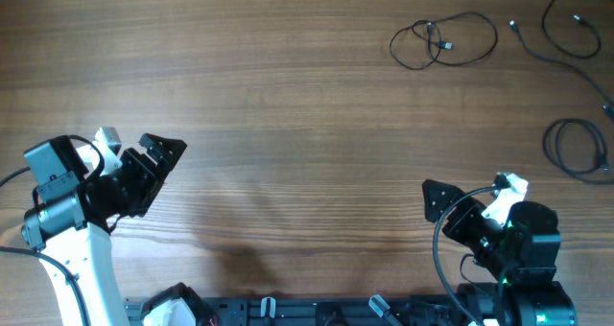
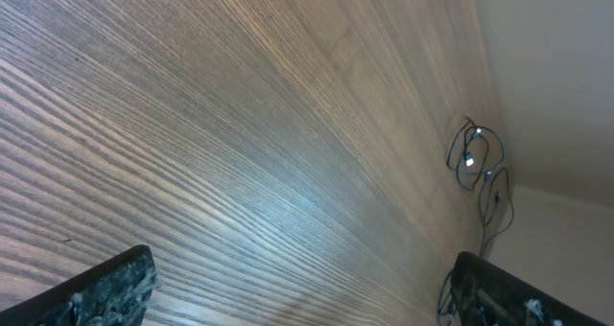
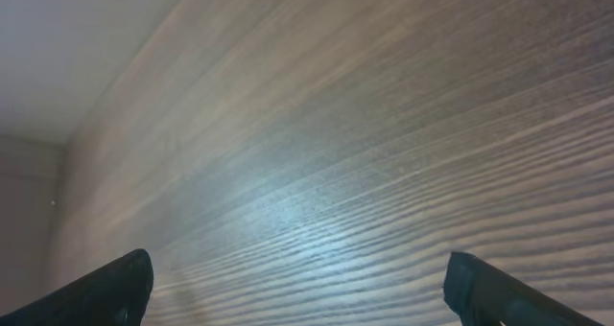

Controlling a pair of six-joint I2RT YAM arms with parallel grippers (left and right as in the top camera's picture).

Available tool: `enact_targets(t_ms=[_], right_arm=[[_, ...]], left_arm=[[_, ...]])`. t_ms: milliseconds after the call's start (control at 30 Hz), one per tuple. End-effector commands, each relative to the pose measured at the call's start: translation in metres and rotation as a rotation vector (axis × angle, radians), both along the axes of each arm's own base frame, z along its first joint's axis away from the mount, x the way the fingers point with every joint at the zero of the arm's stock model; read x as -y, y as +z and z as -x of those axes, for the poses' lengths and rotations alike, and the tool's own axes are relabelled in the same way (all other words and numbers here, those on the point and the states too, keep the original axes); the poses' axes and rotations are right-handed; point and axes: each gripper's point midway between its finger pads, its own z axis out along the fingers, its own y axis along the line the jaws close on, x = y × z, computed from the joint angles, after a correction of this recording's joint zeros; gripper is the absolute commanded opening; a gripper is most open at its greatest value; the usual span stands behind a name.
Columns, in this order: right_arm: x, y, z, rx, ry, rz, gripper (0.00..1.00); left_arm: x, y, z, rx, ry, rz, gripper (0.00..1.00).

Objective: Untangle cables

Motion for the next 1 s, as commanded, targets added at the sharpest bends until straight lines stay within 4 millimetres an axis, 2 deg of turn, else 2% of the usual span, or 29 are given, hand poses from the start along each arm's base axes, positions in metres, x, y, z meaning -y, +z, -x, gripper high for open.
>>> enact_targets(t_ms=[0, 133, 967], right_arm=[[-0.007, 0.014, -0.005, 0.066, 0.024, -0.038, 1.00], [-0.012, 0.023, -0.008, 0.102, 0.049, -0.055, 1.00], [-0.015, 0.026, -0.007, 0.108, 0.065, -0.064, 1.00]], left_arm=[[-0.002, 0.001, -0.001, 0.000, 0.008, -0.001, 1.00], [-0.002, 0.001, -0.001, 0.000, 0.008, -0.001, 1.00], [-0.002, 0.001, -0.001, 0.000, 0.008, -0.001, 1.00]])
